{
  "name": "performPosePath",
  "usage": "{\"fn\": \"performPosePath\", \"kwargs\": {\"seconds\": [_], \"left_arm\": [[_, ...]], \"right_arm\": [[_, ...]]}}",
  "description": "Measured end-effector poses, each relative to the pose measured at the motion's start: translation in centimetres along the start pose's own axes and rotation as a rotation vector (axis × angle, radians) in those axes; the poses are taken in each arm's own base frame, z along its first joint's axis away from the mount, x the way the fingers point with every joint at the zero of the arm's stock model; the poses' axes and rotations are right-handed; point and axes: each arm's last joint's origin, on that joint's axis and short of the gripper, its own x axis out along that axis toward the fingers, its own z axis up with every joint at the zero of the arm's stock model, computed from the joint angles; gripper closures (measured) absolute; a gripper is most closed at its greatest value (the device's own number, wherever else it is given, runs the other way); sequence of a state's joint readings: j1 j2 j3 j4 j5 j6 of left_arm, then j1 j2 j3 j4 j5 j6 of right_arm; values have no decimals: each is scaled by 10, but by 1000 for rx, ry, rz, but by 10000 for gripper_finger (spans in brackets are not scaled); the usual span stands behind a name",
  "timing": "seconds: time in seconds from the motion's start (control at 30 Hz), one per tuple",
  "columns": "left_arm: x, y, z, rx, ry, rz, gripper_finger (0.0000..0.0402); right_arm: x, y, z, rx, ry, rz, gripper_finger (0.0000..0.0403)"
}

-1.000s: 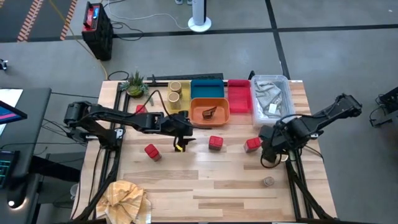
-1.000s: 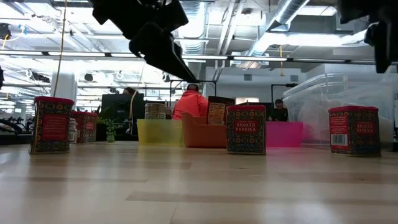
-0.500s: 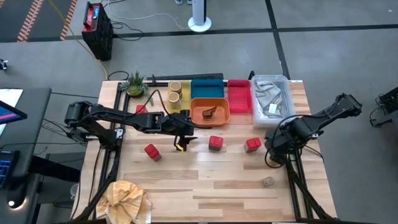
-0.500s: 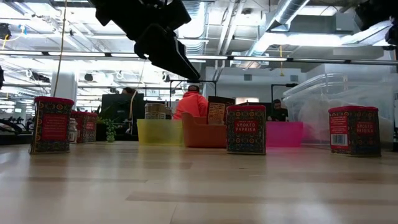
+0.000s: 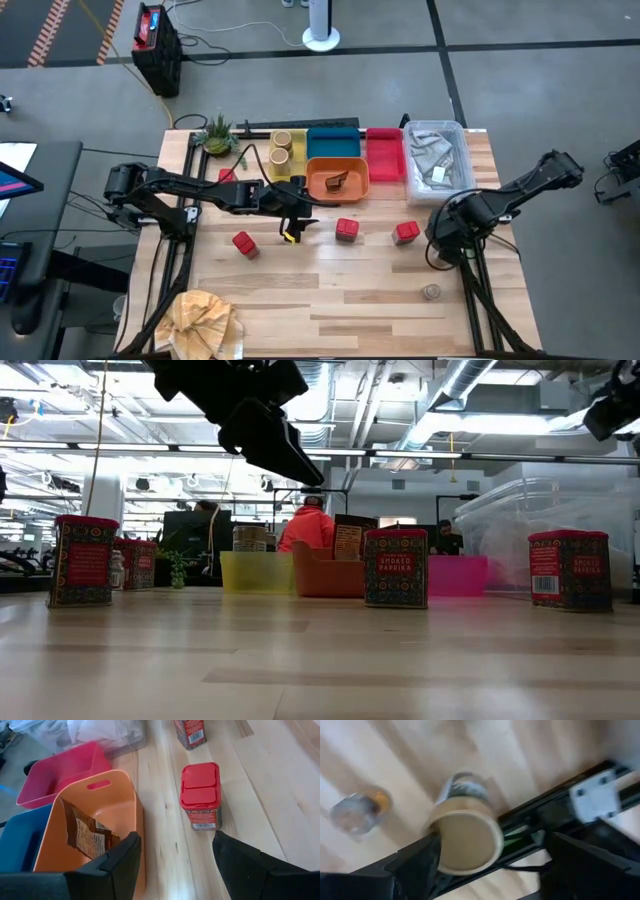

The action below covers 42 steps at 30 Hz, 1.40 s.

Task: Sort spices by type
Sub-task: Put the gold seasoning bottle into the yellow bin

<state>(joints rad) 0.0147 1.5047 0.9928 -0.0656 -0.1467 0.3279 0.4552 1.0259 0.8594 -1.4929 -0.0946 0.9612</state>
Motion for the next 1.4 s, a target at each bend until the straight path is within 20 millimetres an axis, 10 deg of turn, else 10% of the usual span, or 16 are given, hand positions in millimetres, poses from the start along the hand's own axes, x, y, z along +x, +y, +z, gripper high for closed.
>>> {"fn": "performPosePath", "kwargs": {"seconds": [0.43,1.4], "left_arm": [[0,0,-1,7,13,-5,168],[-9,6,13,32,86,-14,168]], "right_arm": [[-4,-7,-12,30,69,60,3],[48,56,17,-411,137,-125,37]]}}
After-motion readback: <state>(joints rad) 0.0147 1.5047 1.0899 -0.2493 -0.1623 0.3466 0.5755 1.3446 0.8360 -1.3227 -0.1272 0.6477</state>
